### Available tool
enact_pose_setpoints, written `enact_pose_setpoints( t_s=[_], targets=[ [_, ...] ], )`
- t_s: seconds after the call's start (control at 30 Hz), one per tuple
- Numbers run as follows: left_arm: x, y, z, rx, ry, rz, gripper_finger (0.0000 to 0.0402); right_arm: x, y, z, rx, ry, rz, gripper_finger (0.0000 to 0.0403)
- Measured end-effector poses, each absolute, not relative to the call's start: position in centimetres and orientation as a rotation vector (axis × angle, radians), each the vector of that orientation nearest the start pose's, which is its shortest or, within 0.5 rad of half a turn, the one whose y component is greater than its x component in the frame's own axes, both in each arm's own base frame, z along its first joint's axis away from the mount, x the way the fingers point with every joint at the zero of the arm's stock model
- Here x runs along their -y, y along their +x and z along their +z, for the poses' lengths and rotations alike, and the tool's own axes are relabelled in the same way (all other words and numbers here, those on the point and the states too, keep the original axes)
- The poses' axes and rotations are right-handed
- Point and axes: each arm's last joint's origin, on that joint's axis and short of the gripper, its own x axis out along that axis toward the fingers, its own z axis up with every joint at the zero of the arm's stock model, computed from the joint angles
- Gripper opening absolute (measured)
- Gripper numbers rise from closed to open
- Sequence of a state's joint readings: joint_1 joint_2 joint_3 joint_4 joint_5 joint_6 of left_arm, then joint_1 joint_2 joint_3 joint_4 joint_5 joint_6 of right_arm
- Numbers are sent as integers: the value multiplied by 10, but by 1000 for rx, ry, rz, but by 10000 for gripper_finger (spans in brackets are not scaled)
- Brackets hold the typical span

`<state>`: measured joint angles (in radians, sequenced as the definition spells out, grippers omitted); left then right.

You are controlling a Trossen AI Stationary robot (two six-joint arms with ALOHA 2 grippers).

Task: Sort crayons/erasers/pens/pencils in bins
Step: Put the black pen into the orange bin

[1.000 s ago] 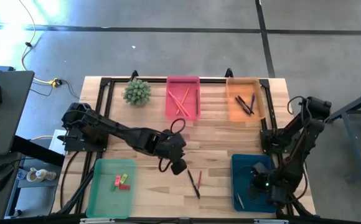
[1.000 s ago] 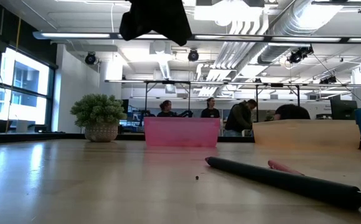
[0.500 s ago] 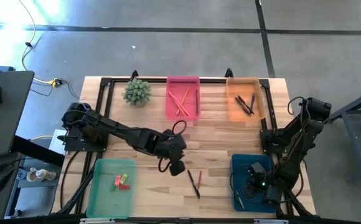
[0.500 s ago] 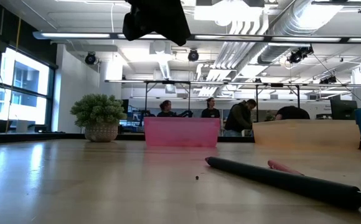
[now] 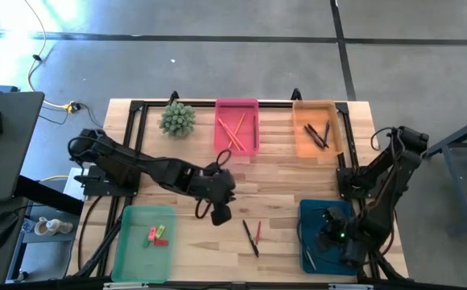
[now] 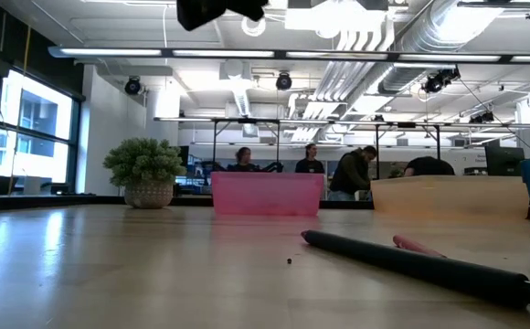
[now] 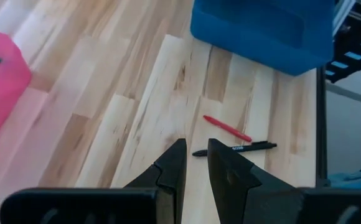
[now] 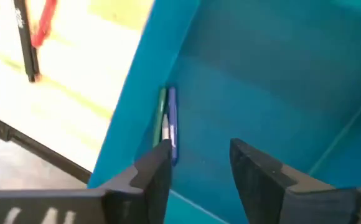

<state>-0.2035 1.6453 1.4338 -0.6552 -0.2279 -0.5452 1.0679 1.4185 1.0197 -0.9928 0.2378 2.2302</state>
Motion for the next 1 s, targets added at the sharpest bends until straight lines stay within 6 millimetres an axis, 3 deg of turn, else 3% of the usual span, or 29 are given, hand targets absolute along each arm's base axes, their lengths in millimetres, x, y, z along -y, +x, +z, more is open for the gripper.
enact_pose_setpoints(
  t_s=[0.37,0.6,1.0],
  targets=[
    [59,309,330,-849,-288,279,54,-203,147,259,-1097,1066,-753,145],
    [63,295,324,-969,-240,316,54,-193,169,277,-922,1053,-706,145],
    [68,290,317,-1016,-182,406,54,-173,215,329,-746,892,-558,145]
  ],
)
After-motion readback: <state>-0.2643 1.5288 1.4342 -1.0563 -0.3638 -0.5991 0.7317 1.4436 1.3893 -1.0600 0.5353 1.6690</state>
